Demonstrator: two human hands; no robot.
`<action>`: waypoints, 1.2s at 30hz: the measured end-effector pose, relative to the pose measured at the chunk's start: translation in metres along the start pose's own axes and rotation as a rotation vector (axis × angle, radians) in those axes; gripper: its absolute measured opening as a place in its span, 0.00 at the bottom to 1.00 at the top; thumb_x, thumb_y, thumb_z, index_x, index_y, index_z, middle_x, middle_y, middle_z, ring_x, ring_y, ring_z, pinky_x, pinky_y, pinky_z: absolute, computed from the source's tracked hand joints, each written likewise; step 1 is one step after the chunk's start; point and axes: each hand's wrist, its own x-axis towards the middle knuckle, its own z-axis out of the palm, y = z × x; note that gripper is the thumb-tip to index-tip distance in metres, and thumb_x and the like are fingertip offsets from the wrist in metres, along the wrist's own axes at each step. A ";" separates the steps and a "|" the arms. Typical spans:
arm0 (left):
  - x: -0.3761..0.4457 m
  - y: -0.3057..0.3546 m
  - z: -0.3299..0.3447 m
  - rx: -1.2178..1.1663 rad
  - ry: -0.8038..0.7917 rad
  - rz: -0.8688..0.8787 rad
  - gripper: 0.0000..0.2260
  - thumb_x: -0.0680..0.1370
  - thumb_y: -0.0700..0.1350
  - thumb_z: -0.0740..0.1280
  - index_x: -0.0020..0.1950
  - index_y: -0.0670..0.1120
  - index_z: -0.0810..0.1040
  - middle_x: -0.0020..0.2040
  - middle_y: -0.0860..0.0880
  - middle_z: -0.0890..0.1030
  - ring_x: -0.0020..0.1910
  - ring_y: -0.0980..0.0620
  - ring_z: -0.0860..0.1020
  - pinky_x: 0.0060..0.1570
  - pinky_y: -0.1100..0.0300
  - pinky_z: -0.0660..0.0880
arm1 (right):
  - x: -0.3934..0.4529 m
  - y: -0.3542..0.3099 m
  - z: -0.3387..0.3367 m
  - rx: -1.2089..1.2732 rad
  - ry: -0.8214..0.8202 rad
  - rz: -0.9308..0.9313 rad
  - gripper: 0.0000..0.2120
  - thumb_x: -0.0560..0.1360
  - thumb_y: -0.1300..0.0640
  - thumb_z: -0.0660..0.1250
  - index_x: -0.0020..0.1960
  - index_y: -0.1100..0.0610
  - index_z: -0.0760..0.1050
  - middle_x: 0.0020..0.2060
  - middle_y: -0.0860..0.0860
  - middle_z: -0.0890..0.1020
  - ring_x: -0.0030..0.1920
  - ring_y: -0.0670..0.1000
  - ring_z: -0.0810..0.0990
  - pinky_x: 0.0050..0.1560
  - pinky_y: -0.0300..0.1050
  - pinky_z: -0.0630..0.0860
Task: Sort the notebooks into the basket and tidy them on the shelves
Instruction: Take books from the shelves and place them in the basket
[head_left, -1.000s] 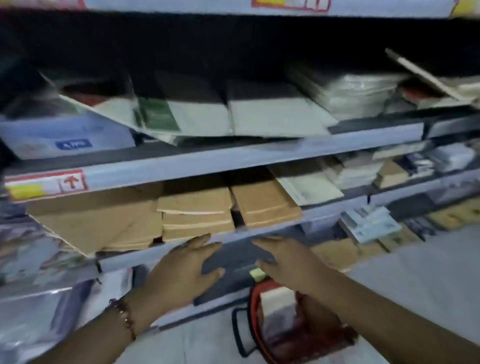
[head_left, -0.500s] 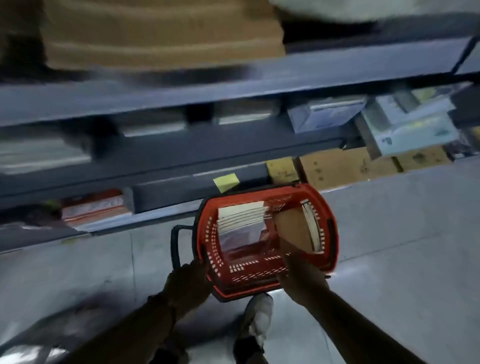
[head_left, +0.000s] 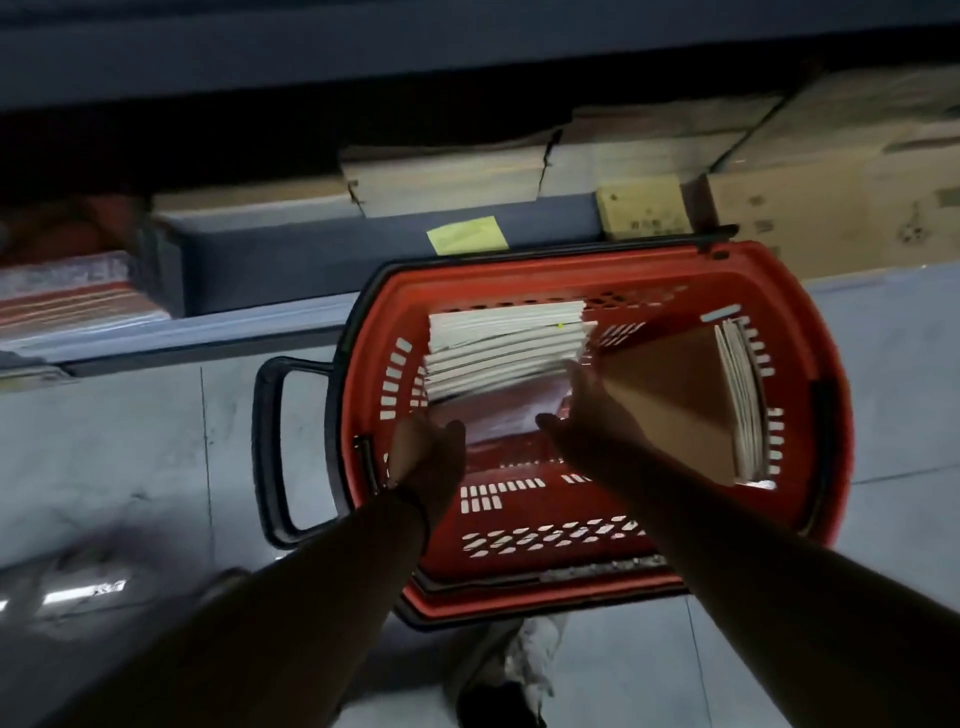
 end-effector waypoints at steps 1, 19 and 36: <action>-0.001 -0.006 0.003 -0.015 -0.006 -0.006 0.16 0.75 0.51 0.67 0.52 0.39 0.80 0.46 0.38 0.83 0.45 0.38 0.83 0.44 0.49 0.81 | 0.000 0.000 -0.001 0.035 0.019 0.004 0.34 0.76 0.54 0.70 0.76 0.54 0.57 0.71 0.55 0.72 0.63 0.56 0.77 0.61 0.53 0.77; -0.128 0.114 -0.195 -0.201 -0.361 0.433 0.11 0.77 0.59 0.66 0.52 0.54 0.80 0.48 0.54 0.85 0.48 0.53 0.84 0.49 0.49 0.82 | -0.127 -0.025 -0.122 0.638 -0.246 -0.061 0.14 0.74 0.63 0.73 0.58 0.53 0.77 0.54 0.46 0.81 0.55 0.46 0.80 0.49 0.34 0.79; -0.426 0.197 -0.531 -0.409 -0.515 0.146 0.37 0.68 0.49 0.80 0.73 0.50 0.66 0.66 0.33 0.76 0.41 0.59 0.84 0.37 0.68 0.78 | -0.454 -0.313 -0.307 0.882 -0.206 -0.446 0.12 0.78 0.63 0.67 0.61 0.57 0.77 0.56 0.55 0.85 0.55 0.57 0.83 0.58 0.57 0.79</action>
